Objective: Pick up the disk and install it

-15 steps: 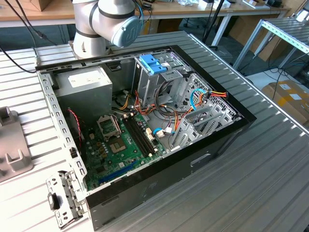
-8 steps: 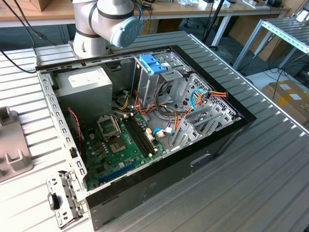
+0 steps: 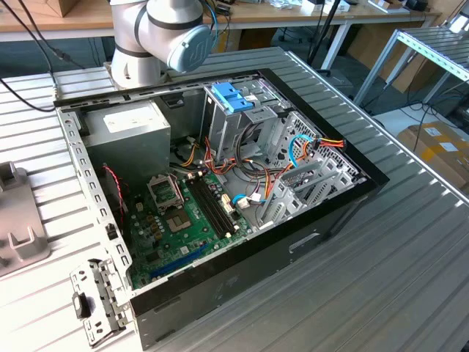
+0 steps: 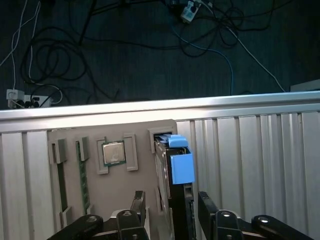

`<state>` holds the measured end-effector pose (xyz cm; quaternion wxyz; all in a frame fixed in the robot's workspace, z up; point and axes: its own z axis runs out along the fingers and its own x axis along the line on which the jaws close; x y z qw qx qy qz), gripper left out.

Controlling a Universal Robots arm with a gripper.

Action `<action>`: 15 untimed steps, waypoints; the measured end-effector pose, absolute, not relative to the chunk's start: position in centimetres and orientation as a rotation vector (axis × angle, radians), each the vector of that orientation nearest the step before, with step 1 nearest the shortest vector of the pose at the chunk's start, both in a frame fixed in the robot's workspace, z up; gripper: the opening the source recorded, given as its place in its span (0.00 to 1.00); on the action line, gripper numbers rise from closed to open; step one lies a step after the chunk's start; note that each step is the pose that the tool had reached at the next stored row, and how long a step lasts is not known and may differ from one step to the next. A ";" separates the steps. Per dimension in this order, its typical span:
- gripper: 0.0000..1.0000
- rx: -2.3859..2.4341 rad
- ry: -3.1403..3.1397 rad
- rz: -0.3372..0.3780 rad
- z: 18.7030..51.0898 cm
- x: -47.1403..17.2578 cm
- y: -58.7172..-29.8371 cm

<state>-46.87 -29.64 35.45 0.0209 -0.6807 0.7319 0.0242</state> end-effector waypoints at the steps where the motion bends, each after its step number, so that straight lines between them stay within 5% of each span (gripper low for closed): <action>1: 0.54 -2.111 2.266 0.077 35.3 -46.9 -29.6; 15: 0.54 -2.161 2.199 0.102 34.4 -47.4 -28.9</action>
